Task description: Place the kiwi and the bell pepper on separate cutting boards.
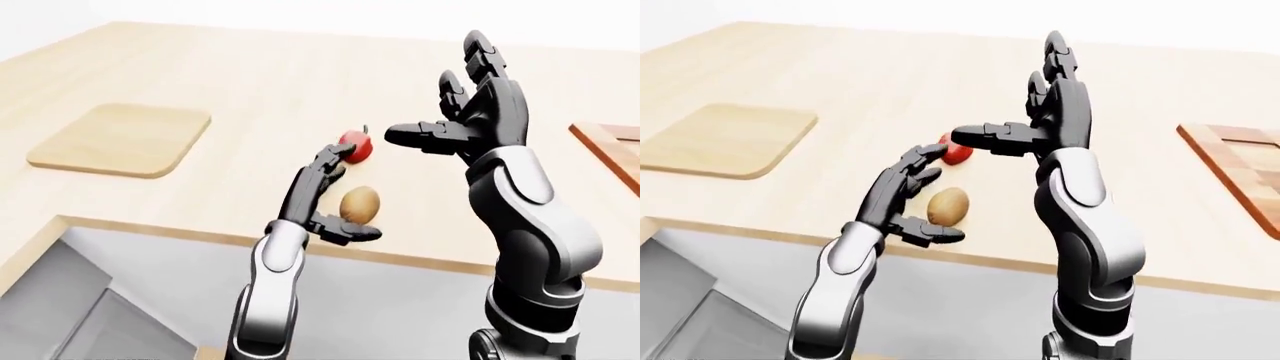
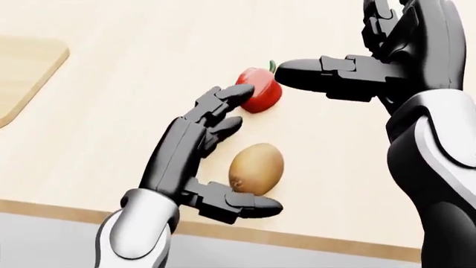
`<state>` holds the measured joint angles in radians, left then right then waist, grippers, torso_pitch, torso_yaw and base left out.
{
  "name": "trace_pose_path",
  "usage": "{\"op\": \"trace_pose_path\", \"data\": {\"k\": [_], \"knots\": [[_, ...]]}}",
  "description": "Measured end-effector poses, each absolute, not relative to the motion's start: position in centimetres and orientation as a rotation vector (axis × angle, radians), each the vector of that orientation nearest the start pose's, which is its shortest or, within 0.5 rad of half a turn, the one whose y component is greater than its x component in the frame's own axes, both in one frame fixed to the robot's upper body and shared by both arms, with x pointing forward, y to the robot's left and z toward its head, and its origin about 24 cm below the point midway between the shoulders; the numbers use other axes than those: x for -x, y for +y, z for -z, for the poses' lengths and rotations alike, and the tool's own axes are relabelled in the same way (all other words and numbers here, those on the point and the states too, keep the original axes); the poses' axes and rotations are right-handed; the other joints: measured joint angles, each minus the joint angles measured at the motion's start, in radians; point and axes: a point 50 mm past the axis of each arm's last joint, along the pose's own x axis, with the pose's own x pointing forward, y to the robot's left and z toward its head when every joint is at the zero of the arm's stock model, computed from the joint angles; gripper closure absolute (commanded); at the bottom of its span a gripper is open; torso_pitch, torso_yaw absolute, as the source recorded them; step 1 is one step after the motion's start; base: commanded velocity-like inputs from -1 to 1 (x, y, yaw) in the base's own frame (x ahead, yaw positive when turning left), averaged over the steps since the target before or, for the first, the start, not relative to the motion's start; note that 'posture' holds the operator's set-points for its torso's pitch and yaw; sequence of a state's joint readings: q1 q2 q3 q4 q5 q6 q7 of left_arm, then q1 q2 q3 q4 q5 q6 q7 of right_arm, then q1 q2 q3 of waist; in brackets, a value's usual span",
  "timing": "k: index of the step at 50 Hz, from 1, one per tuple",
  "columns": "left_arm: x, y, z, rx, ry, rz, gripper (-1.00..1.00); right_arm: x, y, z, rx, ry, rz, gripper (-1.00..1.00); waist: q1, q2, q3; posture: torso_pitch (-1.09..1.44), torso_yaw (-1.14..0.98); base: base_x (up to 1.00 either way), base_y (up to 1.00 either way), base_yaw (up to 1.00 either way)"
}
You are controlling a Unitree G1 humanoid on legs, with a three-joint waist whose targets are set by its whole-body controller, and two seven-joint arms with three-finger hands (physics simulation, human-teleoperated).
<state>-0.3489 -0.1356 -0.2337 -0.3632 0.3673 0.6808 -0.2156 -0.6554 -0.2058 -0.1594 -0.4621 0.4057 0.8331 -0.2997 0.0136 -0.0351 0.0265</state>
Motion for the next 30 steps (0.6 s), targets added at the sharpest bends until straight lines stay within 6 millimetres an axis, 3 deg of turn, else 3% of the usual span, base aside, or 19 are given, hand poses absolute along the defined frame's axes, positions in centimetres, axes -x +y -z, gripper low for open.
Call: {"op": "trace_pose_path", "data": {"k": [7, 9, 14, 19, 23, 30], "knots": [[-28.6, 5.4, -15.0, -0.267, -0.071, 0.326, -0.12, -29.7, -15.7, -24.9, -0.132, -0.254, 0.026, -1.00, 0.000, -0.002, -0.006, 0.00, 0.00, 0.00, 0.00, 0.00], [-28.7, 5.4, -14.9, -0.274, -0.082, 0.317, 0.08, -29.8, -15.7, -25.0, -0.132, -0.255, 0.026, -1.00, 0.000, -0.003, -0.009, 0.00, 0.00, 0.00, 0.00, 0.00], [-28.2, 5.1, -14.9, -0.286, -0.112, 0.308, 0.36, -29.8, -15.8, -24.9, -0.134, -0.256, 0.030, -1.00, -0.001, -0.003, -0.015, 0.00, 0.00, 0.00, 0.00, 0.00], [-27.8, 5.0, -15.3, -0.287, -0.107, 0.328, 0.50, -29.8, -15.7, -25.0, -0.132, -0.258, 0.025, -1.00, -0.002, -0.003, -0.011, 0.00, 0.00, 0.00, 0.00, 0.00], [-27.1, 6.2, -16.6, -0.283, -0.097, 0.322, 0.53, -29.8, -15.5, -25.8, -0.123, -0.271, 0.020, -1.00, -0.005, 0.001, -0.001, 0.00, 0.00, 0.00, 0.00, 0.00], [-24.7, 10.3, -20.6, -0.257, -0.200, 0.204, 0.56, -30.7, -14.8, -27.0, -0.094, -0.269, 0.016, -1.00, -0.007, 0.009, 0.000, 0.00, 0.00, 0.00, 0.00, 0.00]]}}
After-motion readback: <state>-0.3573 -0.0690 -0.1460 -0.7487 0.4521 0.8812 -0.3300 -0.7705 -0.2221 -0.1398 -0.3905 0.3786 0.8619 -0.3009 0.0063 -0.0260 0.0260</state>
